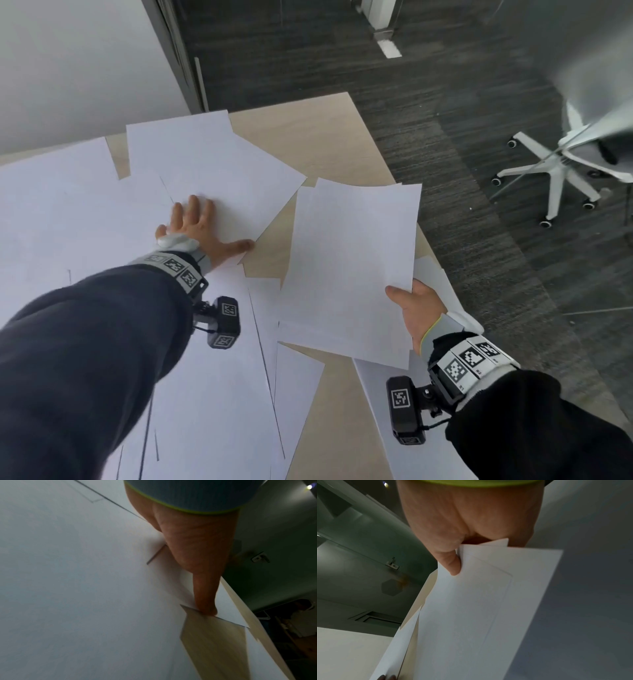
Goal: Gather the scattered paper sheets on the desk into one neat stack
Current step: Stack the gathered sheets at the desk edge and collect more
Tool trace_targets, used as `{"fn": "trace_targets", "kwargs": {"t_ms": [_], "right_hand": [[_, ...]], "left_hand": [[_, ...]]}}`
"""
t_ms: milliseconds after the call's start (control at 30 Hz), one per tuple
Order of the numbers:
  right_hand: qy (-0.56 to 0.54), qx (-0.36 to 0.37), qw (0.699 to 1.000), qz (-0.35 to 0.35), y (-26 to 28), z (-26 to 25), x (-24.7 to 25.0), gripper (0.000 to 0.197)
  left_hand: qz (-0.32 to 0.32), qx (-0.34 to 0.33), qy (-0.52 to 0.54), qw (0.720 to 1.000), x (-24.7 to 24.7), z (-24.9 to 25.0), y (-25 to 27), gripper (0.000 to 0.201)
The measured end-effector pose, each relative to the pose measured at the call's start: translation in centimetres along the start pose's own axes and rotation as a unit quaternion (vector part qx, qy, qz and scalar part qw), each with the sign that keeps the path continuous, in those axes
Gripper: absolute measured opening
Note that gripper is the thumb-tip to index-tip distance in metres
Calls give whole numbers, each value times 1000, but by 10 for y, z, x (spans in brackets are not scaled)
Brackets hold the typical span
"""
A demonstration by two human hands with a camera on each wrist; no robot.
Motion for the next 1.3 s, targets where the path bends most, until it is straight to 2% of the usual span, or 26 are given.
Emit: {"fn": "trace_targets", "kwargs": {"t_ms": [267,500,600,767,867,967,1100,1233,1267,1300], "right_hand": [[-34,7,999,1,-6,0,3,23],[-56,6,998,18,-5,0,13,20],[-65,5,998,27,-3,0,19,20],[-66,12,996,64,-2,2,38,20],[-59,7,994,96,-2,5,48,22],[-70,6,992,101,2,2,48,29],[-72,1,995,72,6,-2,36,27],[-80,-23,995,54,10,-1,22,13],[-69,-34,995,60,10,1,21,21],[-62,-55,995,60,11,3,19,39]], "left_hand": [[-7,-84,-19,996,-2,16,-3,129],[19,-68,-11,997,1,39,4,112],[29,-69,12,997,7,42,7,99],[37,-55,52,996,20,58,14,56],[45,-25,87,995,32,77,31,51],[43,-27,138,989,30,102,44,57],[-16,-46,237,970,8,131,58,88],[-71,-123,172,975,-14,171,92,103],[-78,-139,145,976,-20,178,101,108],[-85,-150,120,978,-28,182,108,112]]}}
Point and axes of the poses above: each hand's wrist, its own y-axis away from the middle knuckle, its own x-axis out of the back of the hand, z = x × y, the point moved 7 cm from there along -y, towards the middle knuckle, and after that the axes turned 1 degree about -y, right-handed, at the moved point
